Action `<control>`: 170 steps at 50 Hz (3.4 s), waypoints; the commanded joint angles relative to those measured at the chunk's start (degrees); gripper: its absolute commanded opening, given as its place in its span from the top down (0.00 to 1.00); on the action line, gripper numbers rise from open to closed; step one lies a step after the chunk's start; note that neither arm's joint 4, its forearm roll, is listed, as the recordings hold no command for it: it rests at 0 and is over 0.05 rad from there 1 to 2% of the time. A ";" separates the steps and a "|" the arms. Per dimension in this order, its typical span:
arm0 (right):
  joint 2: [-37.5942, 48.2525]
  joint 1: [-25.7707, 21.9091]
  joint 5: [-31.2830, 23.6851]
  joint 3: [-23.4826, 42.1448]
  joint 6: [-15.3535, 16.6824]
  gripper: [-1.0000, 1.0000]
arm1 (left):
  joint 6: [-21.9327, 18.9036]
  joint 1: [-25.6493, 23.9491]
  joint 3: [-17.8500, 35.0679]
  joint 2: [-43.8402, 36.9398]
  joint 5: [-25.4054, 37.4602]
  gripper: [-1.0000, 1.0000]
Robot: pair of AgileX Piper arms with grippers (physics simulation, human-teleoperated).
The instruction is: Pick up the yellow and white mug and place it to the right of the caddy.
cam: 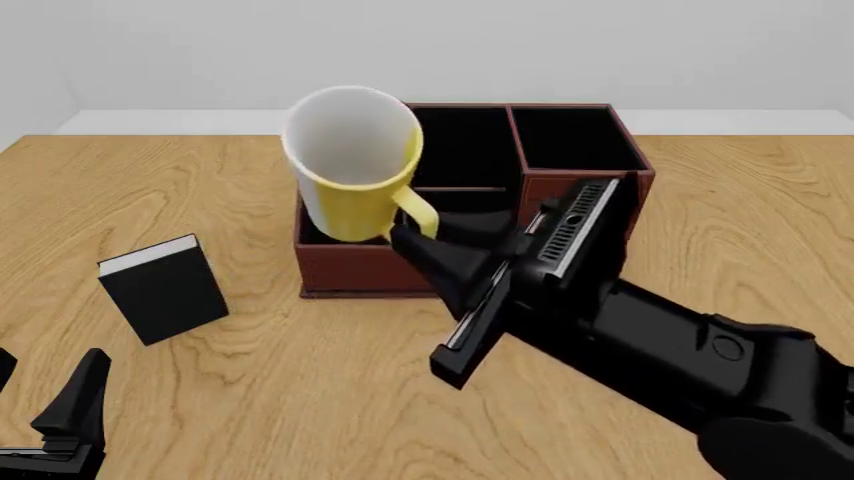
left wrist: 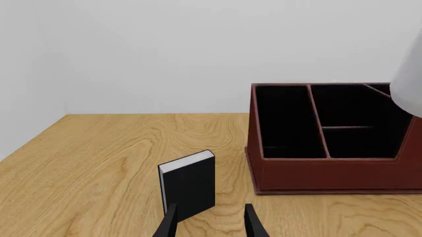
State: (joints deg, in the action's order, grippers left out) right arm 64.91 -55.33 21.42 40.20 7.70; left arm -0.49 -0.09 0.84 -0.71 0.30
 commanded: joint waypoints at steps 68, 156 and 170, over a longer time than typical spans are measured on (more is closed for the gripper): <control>-17.80 14.27 -10.55 -2.36 0.81 1.00 | 0.00 0.00 0.00 0.00 0.00 0.00; -26.06 30.53 -16.80 -3.23 0.29 1.00 | 0.00 0.00 0.00 0.00 0.00 0.00; -27.04 34.67 -17.87 -2.86 -1.06 1.00 | 0.00 0.00 0.00 0.00 0.00 0.00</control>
State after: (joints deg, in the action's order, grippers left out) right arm 38.51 -23.32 4.03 36.92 7.95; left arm -0.49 -0.09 0.84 -0.71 0.30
